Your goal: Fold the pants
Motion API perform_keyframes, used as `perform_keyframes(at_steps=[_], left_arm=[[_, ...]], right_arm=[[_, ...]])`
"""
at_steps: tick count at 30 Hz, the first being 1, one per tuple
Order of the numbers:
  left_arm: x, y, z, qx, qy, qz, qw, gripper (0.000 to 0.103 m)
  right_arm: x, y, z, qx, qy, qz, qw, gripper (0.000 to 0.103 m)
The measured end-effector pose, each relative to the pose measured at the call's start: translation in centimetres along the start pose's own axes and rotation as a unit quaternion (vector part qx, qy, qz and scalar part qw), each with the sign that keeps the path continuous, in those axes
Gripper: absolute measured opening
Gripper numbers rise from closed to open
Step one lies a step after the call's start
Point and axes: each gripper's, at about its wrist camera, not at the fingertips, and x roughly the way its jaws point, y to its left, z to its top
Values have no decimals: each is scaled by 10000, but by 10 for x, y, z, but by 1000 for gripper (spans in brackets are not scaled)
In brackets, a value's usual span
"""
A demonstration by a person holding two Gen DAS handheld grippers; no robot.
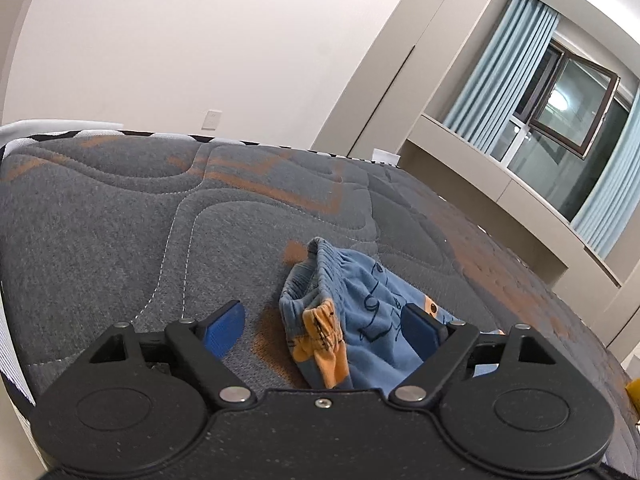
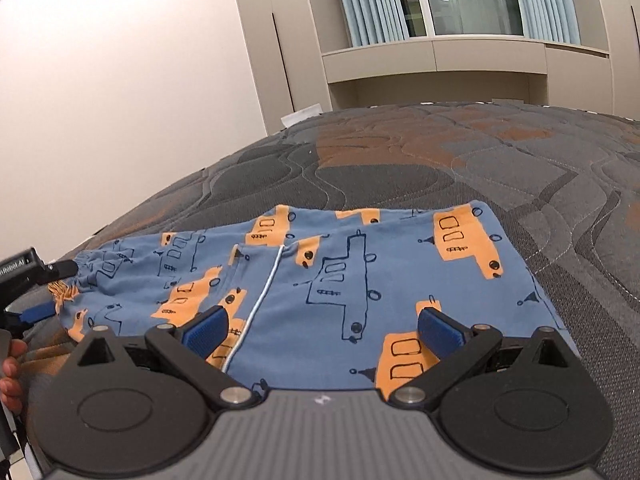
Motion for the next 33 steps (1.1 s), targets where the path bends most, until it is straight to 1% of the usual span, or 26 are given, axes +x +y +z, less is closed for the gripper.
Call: perform_keyframes(at_steps=[2, 6, 8, 13, 16, 18, 22, 23, 24, 26, 27, 28, 30, 33], left_arm=[[1, -2, 0, 48, 17, 50, 10000, 87], [1, -5, 0, 44, 33, 43, 10000, 97], [2, -7, -1, 70, 36, 65, 9999, 99], [3, -7, -1, 88, 36, 84, 9999, 99], [3, -8, -2, 104, 30, 131, 9999, 93], [3, -9, -2, 111, 20, 183, 9998, 85], [3, -11, 0, 90, 20, 274, 9996, 76], [4, -12, 0, 113, 19, 278, 9995, 66], [5, -14, 1, 146, 25, 277, 9995, 49], [7, -19, 3, 233, 38, 383, 9990, 38], [8, -21, 4, 262, 4, 419, 9988, 29], [7, -23, 6, 266, -34, 430, 9987, 24], [4, -26, 10, 283, -113, 396, 9987, 22], [-3, -39, 16, 454, -269, 271, 9982, 20]], right_arm=[[2, 3, 0, -21, 48, -36, 10000, 103], [4, 5, -1, -68, 105, -65, 9999, 103], [4, 5, -1, -66, 126, -65, 9999, 103], [5, 5, -1, -53, 177, -70, 9998, 103], [6, 5, -1, -63, 195, -74, 9998, 103], [6, 5, -2, -57, 198, -68, 9998, 103], [6, 4, -1, -49, 195, -58, 9998, 103], [6, 4, -1, -44, 192, -52, 9998, 103], [6, 4, -1, -36, 189, -45, 9998, 103], [5, 3, -1, -15, 176, -23, 9998, 103], [5, 3, -1, -7, 167, -17, 9999, 103], [4, 2, -2, 26, 139, 5, 9999, 103], [1, 0, -2, 110, 73, 57, 9999, 103], [-4, -4, -3, 270, -67, 164, 9995, 103]])
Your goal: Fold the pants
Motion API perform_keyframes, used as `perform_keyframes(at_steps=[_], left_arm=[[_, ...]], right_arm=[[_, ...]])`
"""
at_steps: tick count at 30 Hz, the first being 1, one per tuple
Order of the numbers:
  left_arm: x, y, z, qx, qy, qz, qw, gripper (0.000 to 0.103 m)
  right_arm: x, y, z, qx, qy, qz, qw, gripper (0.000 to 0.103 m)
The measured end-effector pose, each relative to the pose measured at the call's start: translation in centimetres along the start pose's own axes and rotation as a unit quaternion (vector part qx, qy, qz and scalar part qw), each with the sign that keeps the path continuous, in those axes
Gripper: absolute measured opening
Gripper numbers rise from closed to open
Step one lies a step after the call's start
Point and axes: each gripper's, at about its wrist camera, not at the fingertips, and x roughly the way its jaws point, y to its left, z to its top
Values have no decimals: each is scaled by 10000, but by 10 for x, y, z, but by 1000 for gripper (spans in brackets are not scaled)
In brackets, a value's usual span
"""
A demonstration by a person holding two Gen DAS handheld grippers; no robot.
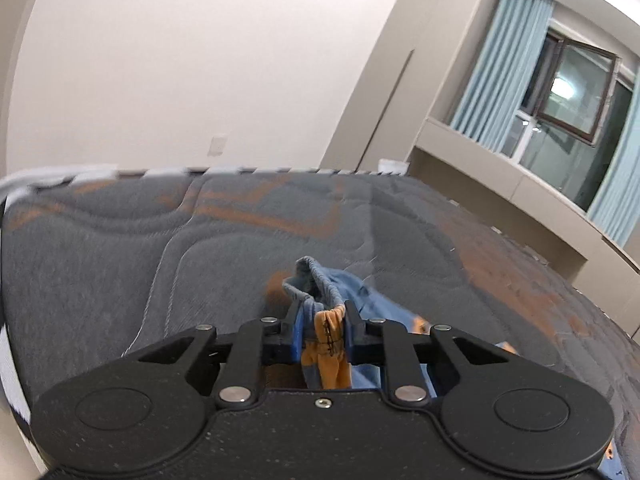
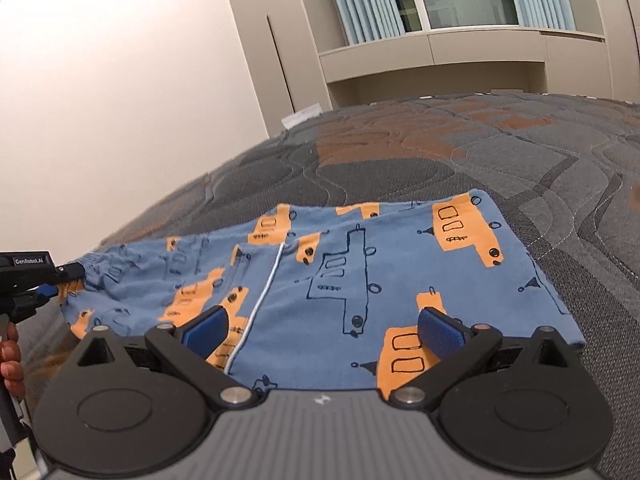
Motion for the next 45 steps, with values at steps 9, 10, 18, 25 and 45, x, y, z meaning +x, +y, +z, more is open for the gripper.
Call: perform_keyframes(at_steps=[9, 10, 18, 25, 45], left_arm=[[-37, -82, 18, 881, -526, -889, 9907, 20], [-40, -95, 18, 979, -562, -1044, 9881, 20], [-52, -208, -18, 1726, -401, -2302, 9569, 20], [-32, -279, -94, 2624, 308, -2884, 9204, 21], [-57, -211, -146, 4147, 397, -2522, 8734, 102]], right_arm=[[-33, -33, 5, 396, -462, 354, 9975, 103], [-38, -38, 7, 316, -474, 275, 9980, 103], [-74, -107, 20, 223, -786, -1077, 9908, 103], [-88, -155, 17, 694, -960, -1952, 9736, 103], [-73, -163, 12, 870, -550, -453, 9937, 103]])
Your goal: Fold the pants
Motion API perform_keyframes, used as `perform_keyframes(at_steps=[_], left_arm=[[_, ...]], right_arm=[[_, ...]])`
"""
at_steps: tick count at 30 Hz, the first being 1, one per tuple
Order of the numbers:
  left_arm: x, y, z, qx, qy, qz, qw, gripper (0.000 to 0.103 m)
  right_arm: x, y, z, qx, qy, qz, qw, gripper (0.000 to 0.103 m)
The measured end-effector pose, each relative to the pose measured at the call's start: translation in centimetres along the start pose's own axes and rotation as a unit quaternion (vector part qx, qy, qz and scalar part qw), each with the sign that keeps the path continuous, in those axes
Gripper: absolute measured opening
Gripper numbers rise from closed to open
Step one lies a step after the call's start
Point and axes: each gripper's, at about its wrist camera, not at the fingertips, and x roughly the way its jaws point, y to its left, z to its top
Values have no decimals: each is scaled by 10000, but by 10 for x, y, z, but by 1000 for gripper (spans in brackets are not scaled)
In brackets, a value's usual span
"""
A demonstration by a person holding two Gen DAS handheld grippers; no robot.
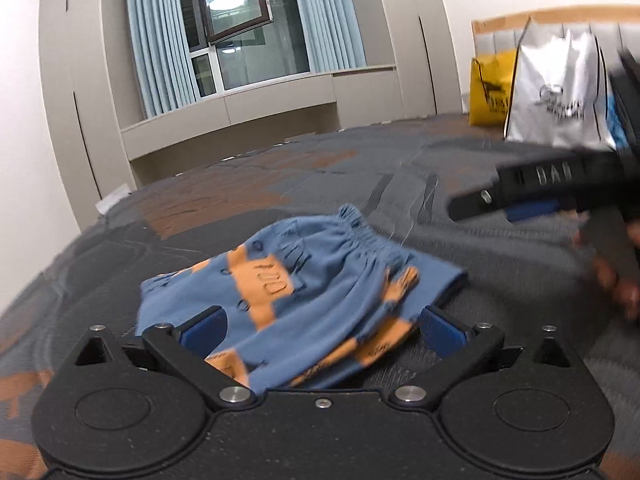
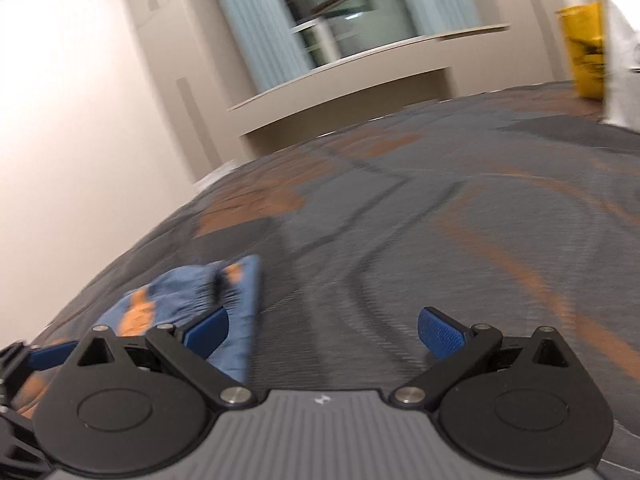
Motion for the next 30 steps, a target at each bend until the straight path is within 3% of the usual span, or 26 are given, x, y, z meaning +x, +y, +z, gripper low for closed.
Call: perform_keyframes(at_steps=[3, 7, 9, 13, 16, 19, 22, 24, 26, 28, 30], left_arm=[[-7, -2, 0, 250, -220, 82, 9994, 102], [-6, -19, 4, 989, -315, 290, 9942, 98], [-5, -25, 4, 1244, -317, 255, 9914, 90], [-1, -28, 6, 1416, -223, 187, 9895, 72], [4, -23, 7, 1262, -124, 24, 9919, 61], [12, -22, 6, 1236, 41, -113, 9923, 57], [16, -22, 5, 1207, 124, -160, 9925, 49], [18, -21, 4, 1155, 174, -203, 9929, 32], [22, -19, 4, 1063, 238, -240, 9938, 15], [22, -16, 6, 916, 240, -214, 9953, 9], [19, -12, 8, 727, 200, -234, 9969, 4]], right_arm=[[11, 13, 9, -243, 219, 676, 9972, 103], [37, 33, 34, -800, 344, 1243, 9884, 103], [54, 39, 44, -906, 432, 1574, 9824, 98], [88, 35, 53, -536, 580, 1998, 9766, 83], [100, 30, 49, -361, 762, 2016, 9758, 64], [102, 25, 43, -364, 817, 1986, 9760, 59], [102, 25, 41, -381, 838, 1982, 9758, 45], [104, 24, 40, -381, 850, 1907, 9772, 32], [105, 21, 40, -279, 842, 1917, 9774, 27], [103, 20, 39, -235, 809, 1882, 9785, 13], [99, 19, 38, -258, 720, 1847, 9798, 11]])
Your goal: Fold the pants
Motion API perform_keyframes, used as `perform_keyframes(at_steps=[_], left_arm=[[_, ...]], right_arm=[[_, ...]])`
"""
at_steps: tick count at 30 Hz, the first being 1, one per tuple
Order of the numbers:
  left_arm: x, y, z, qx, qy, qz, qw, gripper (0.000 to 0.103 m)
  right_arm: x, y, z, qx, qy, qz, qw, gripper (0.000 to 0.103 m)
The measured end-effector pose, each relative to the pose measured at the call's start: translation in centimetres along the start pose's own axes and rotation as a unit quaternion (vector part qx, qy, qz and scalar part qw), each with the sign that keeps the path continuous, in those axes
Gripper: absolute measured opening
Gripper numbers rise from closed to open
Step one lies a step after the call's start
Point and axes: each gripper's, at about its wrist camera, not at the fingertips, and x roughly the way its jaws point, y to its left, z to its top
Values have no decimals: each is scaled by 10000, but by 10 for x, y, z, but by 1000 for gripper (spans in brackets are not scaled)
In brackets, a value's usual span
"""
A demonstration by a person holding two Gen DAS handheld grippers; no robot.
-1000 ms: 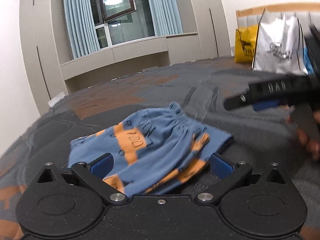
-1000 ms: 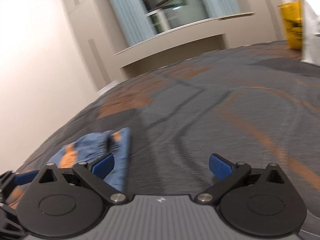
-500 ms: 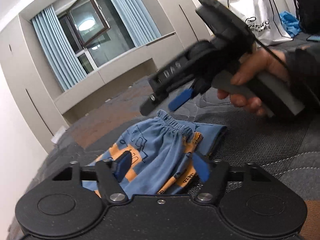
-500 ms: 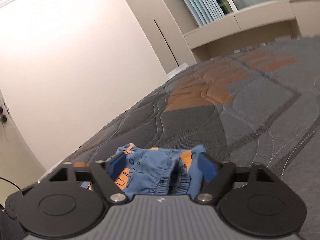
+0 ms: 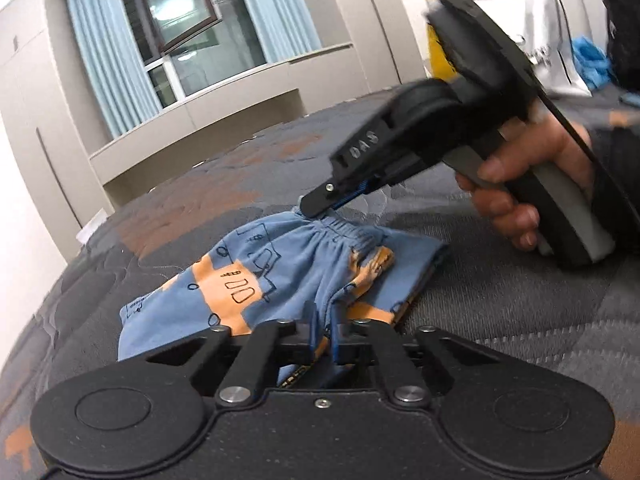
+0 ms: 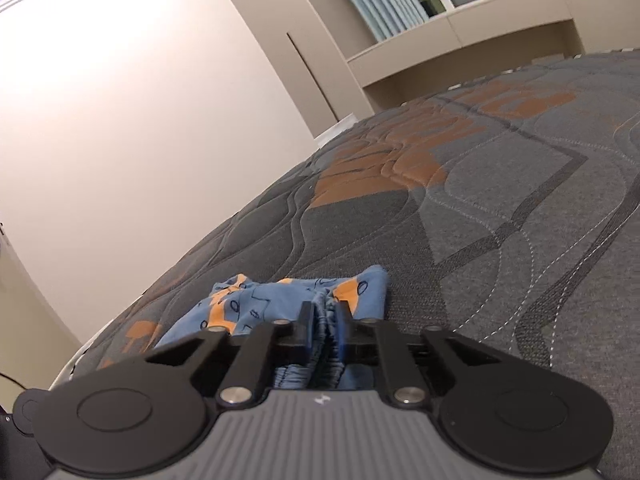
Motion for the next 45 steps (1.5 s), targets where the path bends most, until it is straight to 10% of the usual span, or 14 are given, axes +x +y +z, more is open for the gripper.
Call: perform_keyframes(at_steps=[14, 19, 26, 30, 35, 45], left_arm=[[9, -6, 1, -208, 96, -314, 9992, 5], [-4, 4, 0, -473, -95, -199, 9986, 38], [-35, 40, -10, -1371, -458, 854, 9858, 103], [-35, 72, -23, -1996, -156, 1518, 9679, 102], [-28, 95, -45, -2588, 516, 1463, 9534, 102], [-41, 118, -66, -2831, 452, 1128, 9514, 102]], right_arm=[[-24, 13, 1, -183, -370, -413, 9983, 10], [-13, 5, -4, -85, -151, -523, 9985, 27], [-22, 16, -8, -410, -426, -634, 9962, 94], [-26, 33, -14, -788, -588, -963, 9905, 103], [-25, 50, -26, -1016, -282, -1596, 9815, 103], [-42, 52, -46, -956, 109, -2130, 9723, 103]])
